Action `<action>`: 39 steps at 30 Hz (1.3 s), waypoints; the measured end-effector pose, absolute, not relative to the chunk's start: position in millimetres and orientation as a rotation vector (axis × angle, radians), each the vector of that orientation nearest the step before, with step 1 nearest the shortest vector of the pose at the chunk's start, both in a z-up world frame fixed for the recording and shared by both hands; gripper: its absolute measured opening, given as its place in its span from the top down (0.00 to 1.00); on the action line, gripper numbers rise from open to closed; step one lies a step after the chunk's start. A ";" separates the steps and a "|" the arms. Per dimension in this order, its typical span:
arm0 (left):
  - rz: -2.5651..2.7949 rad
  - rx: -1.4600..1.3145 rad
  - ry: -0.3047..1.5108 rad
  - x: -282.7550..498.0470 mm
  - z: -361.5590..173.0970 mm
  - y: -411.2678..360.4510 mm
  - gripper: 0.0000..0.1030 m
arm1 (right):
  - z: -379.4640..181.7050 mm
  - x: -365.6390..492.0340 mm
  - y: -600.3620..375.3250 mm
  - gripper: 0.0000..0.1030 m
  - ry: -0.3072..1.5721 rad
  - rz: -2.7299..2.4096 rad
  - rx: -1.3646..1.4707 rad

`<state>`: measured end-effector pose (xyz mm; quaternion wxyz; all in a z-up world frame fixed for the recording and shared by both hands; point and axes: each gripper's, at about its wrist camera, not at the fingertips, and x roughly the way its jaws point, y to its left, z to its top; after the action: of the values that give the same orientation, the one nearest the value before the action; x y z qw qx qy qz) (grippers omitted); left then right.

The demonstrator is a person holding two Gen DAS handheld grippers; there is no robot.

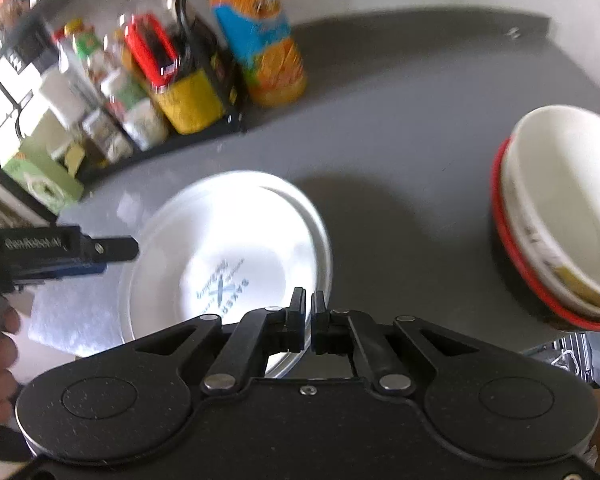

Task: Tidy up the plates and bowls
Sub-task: 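Lower the 'BAKERY' plate onto the 'Sweet' plate and open both tools, then move both tools to the rim of the red bowl stack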

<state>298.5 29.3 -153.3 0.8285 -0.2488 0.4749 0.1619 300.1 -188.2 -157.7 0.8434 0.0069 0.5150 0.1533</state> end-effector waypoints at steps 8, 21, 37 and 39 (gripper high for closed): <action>0.272 -0.504 0.982 309.9 -137.1 1.6 0.32 | -120.2 284.7 -231.0 0.64 0.999 0.235 0.088; 0.195 -0.472 0.971 350.2 -112.0 -73.7 0.18 | -83.9 282.9 -302.1 0.29 0.874 0.170 0.172; 0.139 -0.399 1.052 413.9 -129.8 -165.8 0.18 | -93.1 314.1 -398.4 0.24 0.893 0.112 0.243; 0.154 -0.402 1.059 421.2 -134.6 -170.0 0.18 | -99.1 321.7 -404.0 0.24 0.914 0.110 0.240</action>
<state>421.2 -170.0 -134.6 0.8412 -0.1900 0.5010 0.0729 321.7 -404.0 -99.1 0.8889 0.1156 0.4401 0.0528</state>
